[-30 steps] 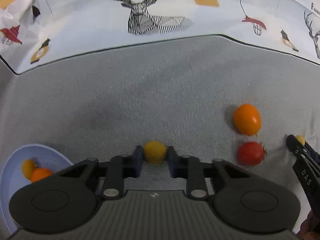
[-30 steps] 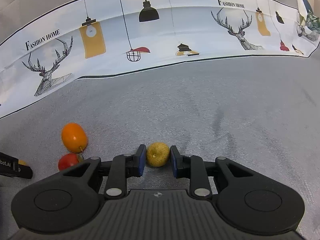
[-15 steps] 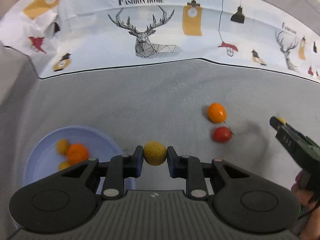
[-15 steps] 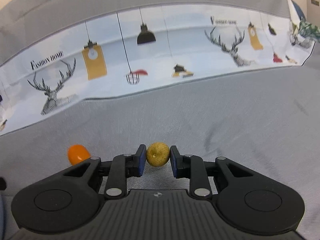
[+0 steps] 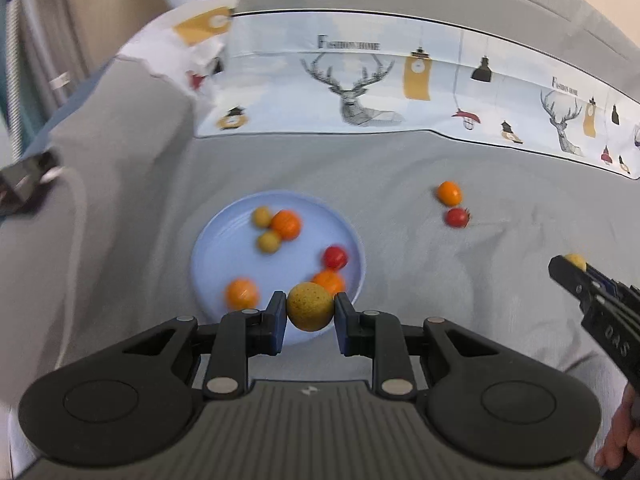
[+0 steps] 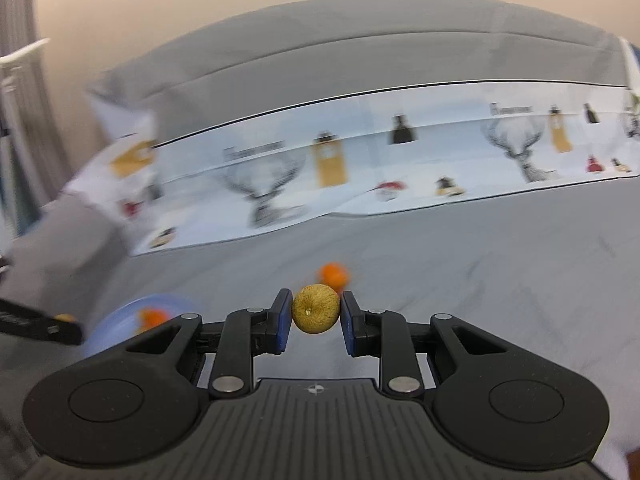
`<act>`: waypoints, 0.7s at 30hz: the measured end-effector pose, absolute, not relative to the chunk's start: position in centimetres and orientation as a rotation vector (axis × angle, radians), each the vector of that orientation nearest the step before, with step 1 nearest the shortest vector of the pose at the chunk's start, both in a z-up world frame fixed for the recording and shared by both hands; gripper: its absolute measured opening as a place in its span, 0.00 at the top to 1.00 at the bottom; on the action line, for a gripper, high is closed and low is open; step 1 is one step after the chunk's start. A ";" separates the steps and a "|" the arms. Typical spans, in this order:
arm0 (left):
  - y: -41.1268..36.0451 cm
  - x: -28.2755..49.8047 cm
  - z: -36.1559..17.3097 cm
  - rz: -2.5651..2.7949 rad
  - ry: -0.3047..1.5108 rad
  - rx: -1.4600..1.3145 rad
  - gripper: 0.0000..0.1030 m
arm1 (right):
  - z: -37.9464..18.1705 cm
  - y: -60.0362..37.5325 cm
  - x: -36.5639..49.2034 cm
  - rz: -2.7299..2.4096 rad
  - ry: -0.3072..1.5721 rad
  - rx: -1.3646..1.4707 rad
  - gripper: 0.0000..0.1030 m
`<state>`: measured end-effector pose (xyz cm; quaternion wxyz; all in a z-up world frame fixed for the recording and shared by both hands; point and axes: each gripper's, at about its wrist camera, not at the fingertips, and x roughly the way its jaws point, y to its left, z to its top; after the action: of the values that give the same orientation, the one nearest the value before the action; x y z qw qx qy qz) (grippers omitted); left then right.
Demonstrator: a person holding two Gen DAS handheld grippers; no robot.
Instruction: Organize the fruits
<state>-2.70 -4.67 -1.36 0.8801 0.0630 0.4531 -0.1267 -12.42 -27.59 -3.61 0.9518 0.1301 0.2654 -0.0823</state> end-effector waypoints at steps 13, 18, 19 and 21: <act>4.0 -9.3 -0.6 -0.192 0.907 0.013 0.73 | 0.3 -16.6 -18.5 0.035 0.540 0.109 0.74; 5.6 -10.0 -0.2 -0.176 0.878 -0.012 0.73 | 0.5 -14.3 -19.5 0.067 0.551 0.043 0.74; 5.8 -10.2 -0.2 -0.176 0.877 -0.019 0.73 | 0.7 -14.1 -19.6 0.067 0.545 0.033 0.74; 6.3 -10.3 0.0 -0.179 0.870 -0.029 0.73 | 1.0 -13.7 -19.7 0.070 0.533 0.020 0.74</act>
<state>-10.35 6.27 0.01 0.9029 -0.0141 0.4207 -0.0867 -19.72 -13.73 1.01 0.9640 0.0097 0.2634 0.0345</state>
